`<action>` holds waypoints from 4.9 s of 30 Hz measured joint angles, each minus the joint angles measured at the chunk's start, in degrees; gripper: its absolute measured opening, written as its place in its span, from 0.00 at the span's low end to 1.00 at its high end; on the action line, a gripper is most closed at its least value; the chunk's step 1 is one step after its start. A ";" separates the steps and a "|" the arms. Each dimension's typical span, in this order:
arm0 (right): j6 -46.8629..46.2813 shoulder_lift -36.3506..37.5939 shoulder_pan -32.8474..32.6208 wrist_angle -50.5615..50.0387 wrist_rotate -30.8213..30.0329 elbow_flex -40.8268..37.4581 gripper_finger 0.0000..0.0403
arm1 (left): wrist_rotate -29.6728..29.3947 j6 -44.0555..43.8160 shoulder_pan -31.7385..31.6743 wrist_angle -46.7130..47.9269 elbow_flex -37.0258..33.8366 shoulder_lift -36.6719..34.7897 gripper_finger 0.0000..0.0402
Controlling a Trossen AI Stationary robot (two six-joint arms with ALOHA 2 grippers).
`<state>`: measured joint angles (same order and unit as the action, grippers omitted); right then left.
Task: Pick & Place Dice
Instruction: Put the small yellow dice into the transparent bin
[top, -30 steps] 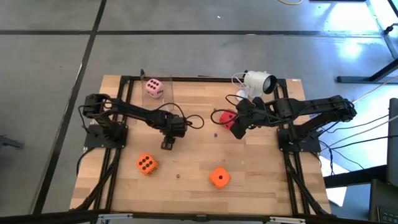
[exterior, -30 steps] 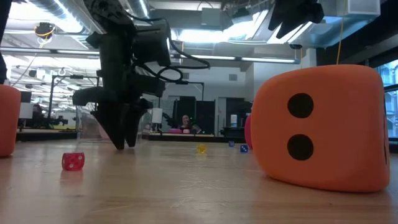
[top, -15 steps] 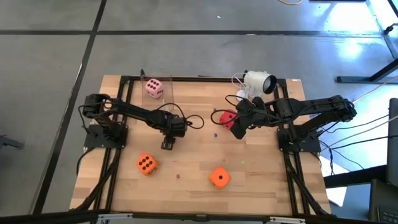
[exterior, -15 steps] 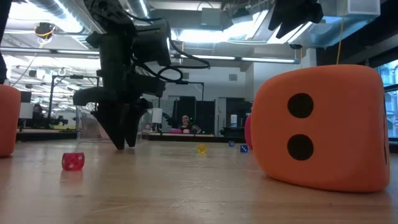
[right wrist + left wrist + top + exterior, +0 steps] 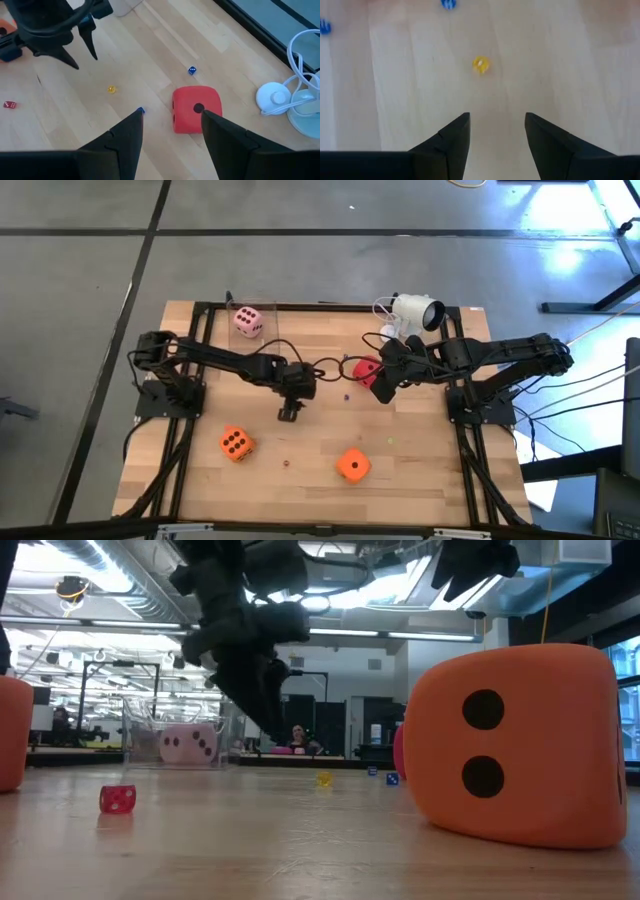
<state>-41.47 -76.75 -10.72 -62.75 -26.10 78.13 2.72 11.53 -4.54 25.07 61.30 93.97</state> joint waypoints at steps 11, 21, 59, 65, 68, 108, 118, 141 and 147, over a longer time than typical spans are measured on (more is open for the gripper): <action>0.10 1.09 0.42 0.33 -1.97 2.29 0.50 | -3.21 -4.13 1.18 -6.32 3.66 8.11 0.46; 0.26 5.40 0.39 0.05 -4.55 5.84 0.50 | -1.61 -3.40 1.60 -6.45 8.27 13.40 0.46; 0.61 8.81 0.00 0.60 -4.33 6.36 0.50 | -0.17 -6.18 0.24 -9.49 8.31 16.88 0.04; 0.75 8.81 0.00 0.58 -1.63 6.36 0.50 | -0.19 -9.42 0.24 -10.35 8.31 16.92 0.02; 1.10 8.81 0.00 0.58 -1.32 6.36 0.50 | -0.19 -11.90 0.24 -10.34 8.31 16.92 0.01; 2.03 8.81 0.00 0.53 -1.49 6.36 0.50 | -11.97 -16.70 -14.02 8.57 6.06 -15.17 0.00; 2.01 8.79 0.00 0.53 -1.48 6.36 0.50 | -14.34 -26.31 -25.74 9.82 -7.55 -28.29 0.00; 1.46 8.79 0.00 0.55 -1.34 6.36 0.50 | -11.58 -28.87 -31.45 18.09 -14.21 -28.82 0.00; 1.46 8.79 0.00 0.55 -1.36 6.36 0.50 | -11.60 -28.76 -31.45 20.23 -14.21 -28.82 0.00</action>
<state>-40.01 -67.96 -10.72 -62.19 -27.46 84.49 -8.88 -17.23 -35.99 45.30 47.09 65.14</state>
